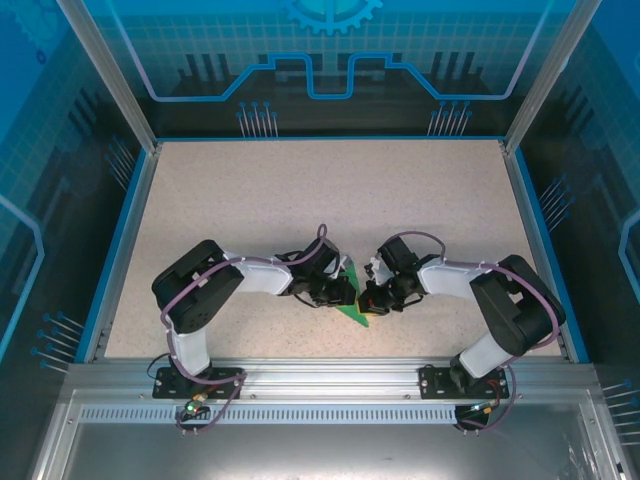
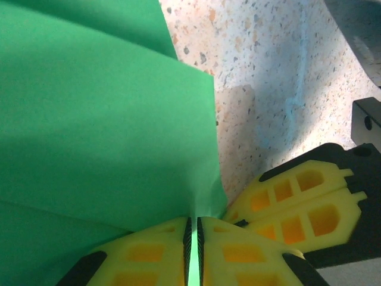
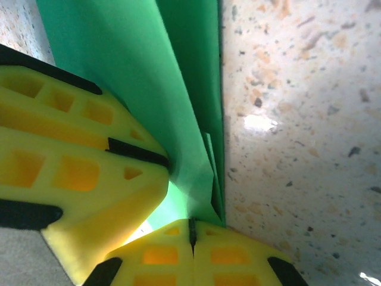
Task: Fold a paper plane with a square sheet of paper (fold left side to right side)
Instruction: Fourth fold the wing at the center of the table.
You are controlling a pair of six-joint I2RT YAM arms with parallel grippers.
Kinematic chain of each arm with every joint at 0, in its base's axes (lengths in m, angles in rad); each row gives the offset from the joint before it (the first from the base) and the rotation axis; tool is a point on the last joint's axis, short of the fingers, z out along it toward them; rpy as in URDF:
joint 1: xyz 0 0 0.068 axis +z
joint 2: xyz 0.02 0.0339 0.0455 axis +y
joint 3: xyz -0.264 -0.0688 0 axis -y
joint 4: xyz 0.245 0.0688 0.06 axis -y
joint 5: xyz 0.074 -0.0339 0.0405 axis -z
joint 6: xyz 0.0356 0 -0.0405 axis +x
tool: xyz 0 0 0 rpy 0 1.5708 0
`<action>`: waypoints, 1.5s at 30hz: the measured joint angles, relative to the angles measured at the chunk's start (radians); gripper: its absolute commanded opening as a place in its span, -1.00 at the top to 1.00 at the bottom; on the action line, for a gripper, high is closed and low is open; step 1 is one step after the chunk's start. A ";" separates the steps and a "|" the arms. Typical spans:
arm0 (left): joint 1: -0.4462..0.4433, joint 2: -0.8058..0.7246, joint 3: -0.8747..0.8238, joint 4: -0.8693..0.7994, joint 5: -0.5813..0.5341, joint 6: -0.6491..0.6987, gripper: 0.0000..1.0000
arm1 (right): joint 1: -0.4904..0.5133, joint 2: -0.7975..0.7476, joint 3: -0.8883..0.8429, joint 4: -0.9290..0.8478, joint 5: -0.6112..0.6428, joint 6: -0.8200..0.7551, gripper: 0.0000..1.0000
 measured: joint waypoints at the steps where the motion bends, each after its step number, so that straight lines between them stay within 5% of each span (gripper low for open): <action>1: 0.000 0.000 0.004 -0.009 -0.004 0.006 0.71 | 0.000 0.000 0.002 -0.003 0.001 -0.001 1.00; 14: 0.006 0.000 0.045 -0.099 -0.068 0.094 0.72 | 0.006 0.000 0.008 -0.016 0.015 -0.013 1.00; 30: 0.230 0.006 0.101 -0.187 -0.129 0.253 0.71 | 0.011 -0.006 0.003 -0.014 0.021 -0.018 1.00; 45: 0.283 0.021 0.138 -0.232 -0.113 0.305 0.63 | 0.016 -0.012 -0.003 0.001 0.023 -0.023 1.00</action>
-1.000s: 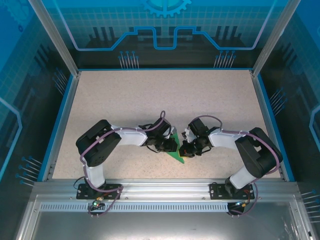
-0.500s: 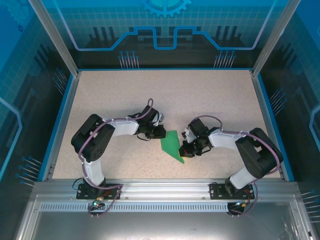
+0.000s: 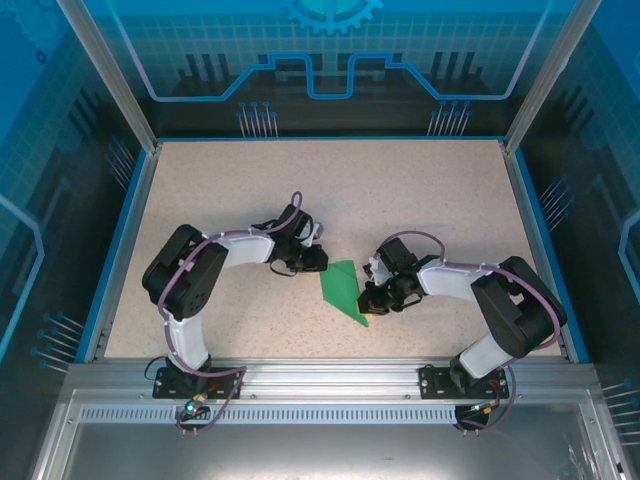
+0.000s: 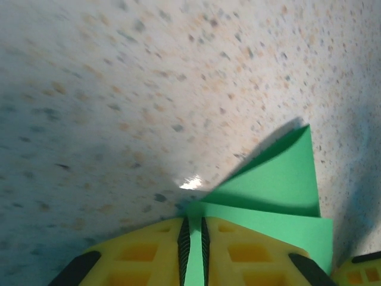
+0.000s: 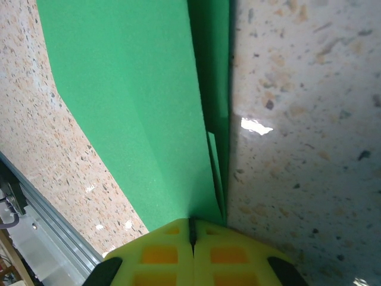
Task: Fold a paper plane with a square sheet of paper (fold left side to right side)
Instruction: Fourth fold the wing at the center of the table, then turn over the paper at the center of the table.
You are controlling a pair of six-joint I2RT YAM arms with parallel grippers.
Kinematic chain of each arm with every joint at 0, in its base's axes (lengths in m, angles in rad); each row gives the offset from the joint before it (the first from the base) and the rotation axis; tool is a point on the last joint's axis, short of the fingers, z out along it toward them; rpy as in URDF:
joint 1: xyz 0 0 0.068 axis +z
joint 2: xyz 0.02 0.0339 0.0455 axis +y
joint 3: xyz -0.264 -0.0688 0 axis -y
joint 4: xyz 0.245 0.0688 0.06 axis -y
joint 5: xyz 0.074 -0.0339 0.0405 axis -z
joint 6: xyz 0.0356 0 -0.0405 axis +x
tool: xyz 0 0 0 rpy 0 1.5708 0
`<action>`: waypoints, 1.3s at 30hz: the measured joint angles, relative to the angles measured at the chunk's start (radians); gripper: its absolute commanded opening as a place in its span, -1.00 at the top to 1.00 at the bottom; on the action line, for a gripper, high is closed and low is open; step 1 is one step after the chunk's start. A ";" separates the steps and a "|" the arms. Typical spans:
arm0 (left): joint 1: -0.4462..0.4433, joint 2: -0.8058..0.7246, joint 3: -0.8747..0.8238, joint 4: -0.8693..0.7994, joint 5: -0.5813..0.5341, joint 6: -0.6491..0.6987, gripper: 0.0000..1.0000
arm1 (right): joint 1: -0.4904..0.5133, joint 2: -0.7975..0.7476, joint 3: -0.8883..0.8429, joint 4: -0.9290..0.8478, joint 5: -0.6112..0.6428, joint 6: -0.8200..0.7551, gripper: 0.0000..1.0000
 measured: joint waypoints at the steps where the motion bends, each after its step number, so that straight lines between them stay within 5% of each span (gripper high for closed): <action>1: 0.013 0.002 0.010 -0.011 -0.011 0.005 0.63 | 0.001 0.000 0.000 0.000 0.001 0.000 1.00; 7: 0.080 0.010 0.047 -0.036 -0.075 0.025 0.58 | 0.001 0.000 0.000 0.005 -0.002 0.000 1.00; 15: 0.073 -0.196 -0.116 0.019 -0.040 -0.058 0.16 | 0.021 -0.102 -0.013 0.013 0.038 0.002 -0.06; 24: -0.056 -0.381 -0.291 0.183 0.017 -0.266 0.00 | -0.006 -0.433 -0.023 -0.064 0.239 -0.026 -0.74; 39: -0.145 -0.184 -0.253 0.270 0.032 -0.361 0.12 | -0.083 -0.674 -0.163 -0.130 0.287 -0.019 -0.88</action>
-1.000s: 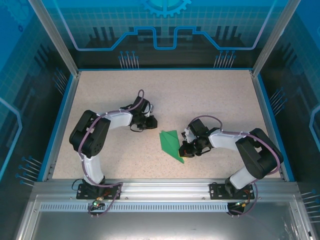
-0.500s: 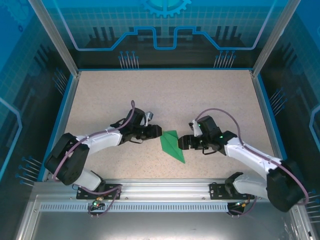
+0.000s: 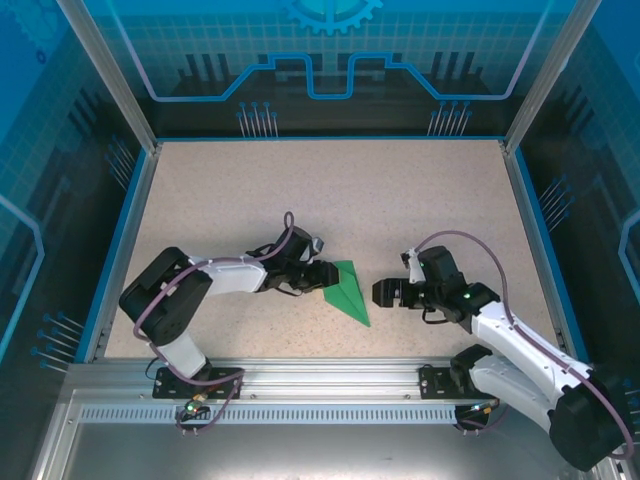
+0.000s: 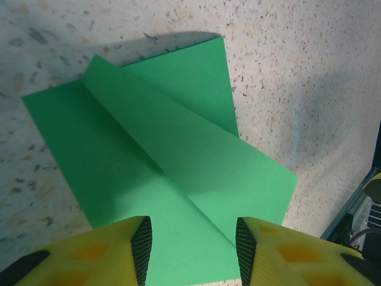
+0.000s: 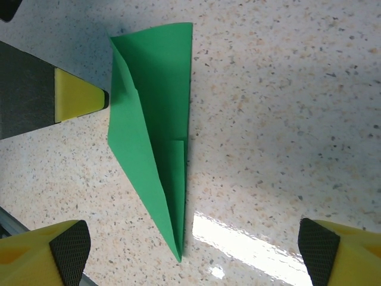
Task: Fold a paper plane with a square sheet of paper (fold left side to right side)
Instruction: Turn over the paper at the center of the table.
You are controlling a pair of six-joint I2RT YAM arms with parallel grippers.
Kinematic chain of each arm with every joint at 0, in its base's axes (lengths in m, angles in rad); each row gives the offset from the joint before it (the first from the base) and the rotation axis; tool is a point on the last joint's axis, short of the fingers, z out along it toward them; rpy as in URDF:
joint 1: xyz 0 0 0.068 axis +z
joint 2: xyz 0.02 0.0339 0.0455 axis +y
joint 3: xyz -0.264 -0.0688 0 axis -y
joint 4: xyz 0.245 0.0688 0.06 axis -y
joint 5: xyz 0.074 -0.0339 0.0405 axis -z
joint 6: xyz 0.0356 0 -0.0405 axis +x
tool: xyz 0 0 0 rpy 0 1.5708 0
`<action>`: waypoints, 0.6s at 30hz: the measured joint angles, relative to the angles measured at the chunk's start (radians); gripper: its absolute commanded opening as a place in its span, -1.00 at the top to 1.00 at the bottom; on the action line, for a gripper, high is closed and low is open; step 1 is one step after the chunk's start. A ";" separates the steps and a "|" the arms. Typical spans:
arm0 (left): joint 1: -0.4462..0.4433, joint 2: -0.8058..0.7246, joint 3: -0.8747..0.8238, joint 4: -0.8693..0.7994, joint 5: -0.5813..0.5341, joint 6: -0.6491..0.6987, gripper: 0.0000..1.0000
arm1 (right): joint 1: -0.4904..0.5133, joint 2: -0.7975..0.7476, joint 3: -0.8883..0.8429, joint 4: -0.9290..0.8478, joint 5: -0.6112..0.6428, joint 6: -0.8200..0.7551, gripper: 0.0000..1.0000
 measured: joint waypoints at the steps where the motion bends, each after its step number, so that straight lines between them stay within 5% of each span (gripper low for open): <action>1: -0.001 0.006 0.002 0.006 0.003 -0.005 0.12 | -0.003 -0.002 -0.003 -0.002 0.000 0.000 -0.88; 11: -0.006 0.087 0.053 0.066 0.028 -0.014 0.18 | -0.023 -0.009 -0.019 0.002 -0.032 0.003 -0.98; 18: -0.006 0.101 0.062 0.061 0.029 -0.013 0.05 | -0.049 -0.034 -0.024 0.006 -0.072 0.005 -0.98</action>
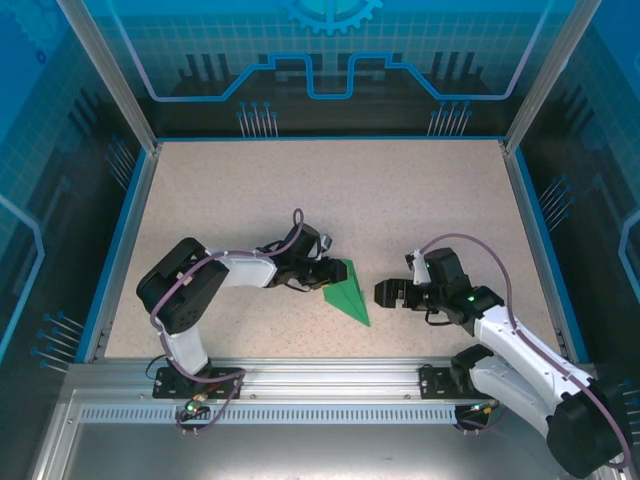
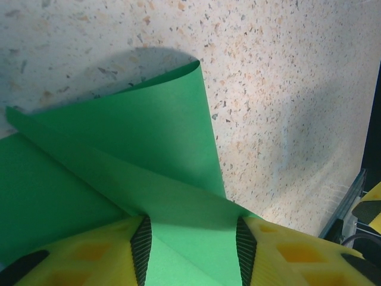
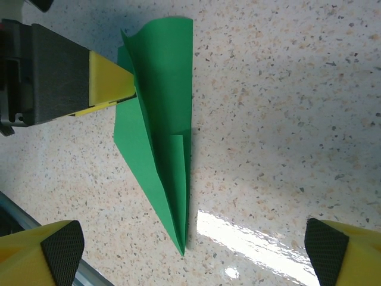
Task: Fold a paper plane with a square sheet of paper (fold left side to right side)
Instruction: Turn over the paper at the center of the table.
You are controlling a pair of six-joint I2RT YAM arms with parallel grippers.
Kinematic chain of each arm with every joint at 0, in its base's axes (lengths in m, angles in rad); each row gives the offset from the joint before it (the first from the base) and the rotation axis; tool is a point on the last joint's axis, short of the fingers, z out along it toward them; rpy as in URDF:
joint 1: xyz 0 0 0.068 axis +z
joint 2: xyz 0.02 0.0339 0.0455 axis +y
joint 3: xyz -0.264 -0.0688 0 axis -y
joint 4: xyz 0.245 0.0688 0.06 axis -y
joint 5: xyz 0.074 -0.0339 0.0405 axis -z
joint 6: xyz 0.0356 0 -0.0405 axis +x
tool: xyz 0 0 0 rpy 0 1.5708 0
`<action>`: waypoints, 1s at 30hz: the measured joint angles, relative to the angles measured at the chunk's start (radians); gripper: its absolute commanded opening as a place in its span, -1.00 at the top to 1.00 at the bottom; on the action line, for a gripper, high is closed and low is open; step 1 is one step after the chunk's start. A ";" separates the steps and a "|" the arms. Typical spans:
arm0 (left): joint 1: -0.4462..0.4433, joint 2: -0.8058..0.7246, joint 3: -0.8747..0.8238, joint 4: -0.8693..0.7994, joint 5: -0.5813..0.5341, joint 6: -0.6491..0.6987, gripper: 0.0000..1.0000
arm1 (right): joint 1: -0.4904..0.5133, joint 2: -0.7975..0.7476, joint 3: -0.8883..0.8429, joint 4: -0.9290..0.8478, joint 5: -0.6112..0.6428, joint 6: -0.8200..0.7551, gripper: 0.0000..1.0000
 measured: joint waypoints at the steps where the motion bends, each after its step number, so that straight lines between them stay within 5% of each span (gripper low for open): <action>1: 0.000 0.000 0.000 -0.003 0.000 0.000 0.04 | -0.002 0.000 -0.001 0.001 -0.003 0.000 -0.98; 16: -0.001 -0.013 0.000 -0.055 -0.026 -0.090 0.11 | -0.012 -0.001 -0.018 0.005 -0.019 0.000 -0.98; 30: -0.006 0.038 0.032 0.124 0.037 -0.097 0.80 | -0.045 -0.001 -0.065 0.090 -0.151 0.024 -0.98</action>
